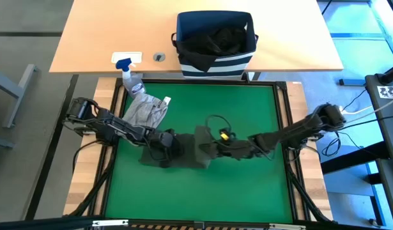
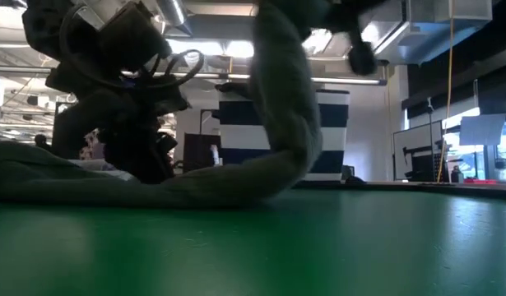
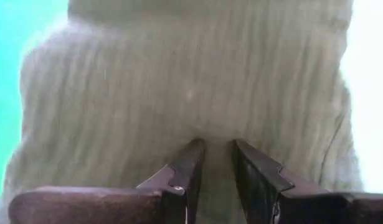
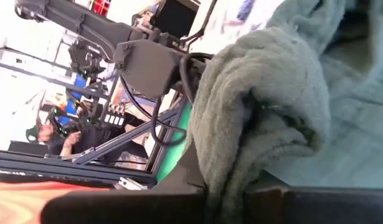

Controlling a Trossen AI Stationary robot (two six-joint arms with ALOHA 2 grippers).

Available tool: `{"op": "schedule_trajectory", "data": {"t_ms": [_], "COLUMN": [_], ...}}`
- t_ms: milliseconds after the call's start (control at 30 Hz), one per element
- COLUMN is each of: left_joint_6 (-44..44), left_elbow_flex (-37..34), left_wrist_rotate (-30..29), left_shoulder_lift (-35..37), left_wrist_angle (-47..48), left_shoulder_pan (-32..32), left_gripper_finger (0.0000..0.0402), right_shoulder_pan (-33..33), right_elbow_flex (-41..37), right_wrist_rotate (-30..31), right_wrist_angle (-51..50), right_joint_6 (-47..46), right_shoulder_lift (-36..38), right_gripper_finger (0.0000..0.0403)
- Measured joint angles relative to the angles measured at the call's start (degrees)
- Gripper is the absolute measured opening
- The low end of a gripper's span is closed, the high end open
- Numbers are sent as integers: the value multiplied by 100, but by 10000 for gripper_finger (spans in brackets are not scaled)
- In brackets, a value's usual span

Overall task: Fold Laundry from Bin
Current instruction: Fold the green shirt

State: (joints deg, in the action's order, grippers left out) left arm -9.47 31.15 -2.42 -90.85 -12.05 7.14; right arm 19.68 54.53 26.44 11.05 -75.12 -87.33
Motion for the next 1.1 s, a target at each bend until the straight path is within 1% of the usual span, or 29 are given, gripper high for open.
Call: {"op": "schedule_trajectory", "data": {"t_ms": [100, 200, 300, 367, 467, 533, 600, 667, 733, 800, 900, 1000, 1100], "left_joint_6": [6, 44, 0, -20, -280, -562, -936, -1298, -1702, -2175, -2445, -2448, -2448], "left_elbow_flex": [184, 395, 571, 574, 551, 337, -95, -597, -1070, -1443, -1713, -1795, -1798], "left_wrist_rotate": [66, 172, 24, -5, 22, -76, -250, -296, -283, -258, -284, -301, -379], "left_shoulder_lift": [65, 412, 1194, 1838, 2830, 3353, 3700, 3889, 3920, 3895, 3904, 3917, 3919], "left_wrist_angle": [54, 725, 1807, 2643, 3941, 4316, 4375, 4059, 3796, 3669, 3335, 3188, 3126], "left_shoulder_pan": [0, 0, 4, 16, 120, 208, 278, 303, 309, 340, 354, 355, 354], "left_gripper_finger": [87, 87, 87, 87, 87, 87, 87, 87, 87, 87, 87, 87, 87], "right_shoulder_pan": [-214, -376, -464, -480, -478, -476, -476, -513, -589, -664, -771, -898, -995], "right_elbow_flex": [528, 968, 1262, 1338, 1361, 1361, 1361, 1362, 1362, 1434, 1701, 2152, 2686], "right_wrist_rotate": [-250, -441, -640, -660, -646, -625, -625, -672, -946, -1067, -1297, -1709, -1819], "right_wrist_angle": [-13, -19, -65, -151, -260, -321, -288, -18, 259, 549, 548, 579, 601], "right_joint_6": [244, 364, 370, 372, 373, 367, 345, 340, 336, 331, 322, 332, 365], "right_shoulder_lift": [-480, -862, -1094, -1143, -1141, -1141, -1141, -1222, -1328, -1564, -1903, -2367, -2876], "right_gripper_finger": [8, 11, 14, 14, 11, 11, 12, 12, 11, 11, 12, 13, 13]}}
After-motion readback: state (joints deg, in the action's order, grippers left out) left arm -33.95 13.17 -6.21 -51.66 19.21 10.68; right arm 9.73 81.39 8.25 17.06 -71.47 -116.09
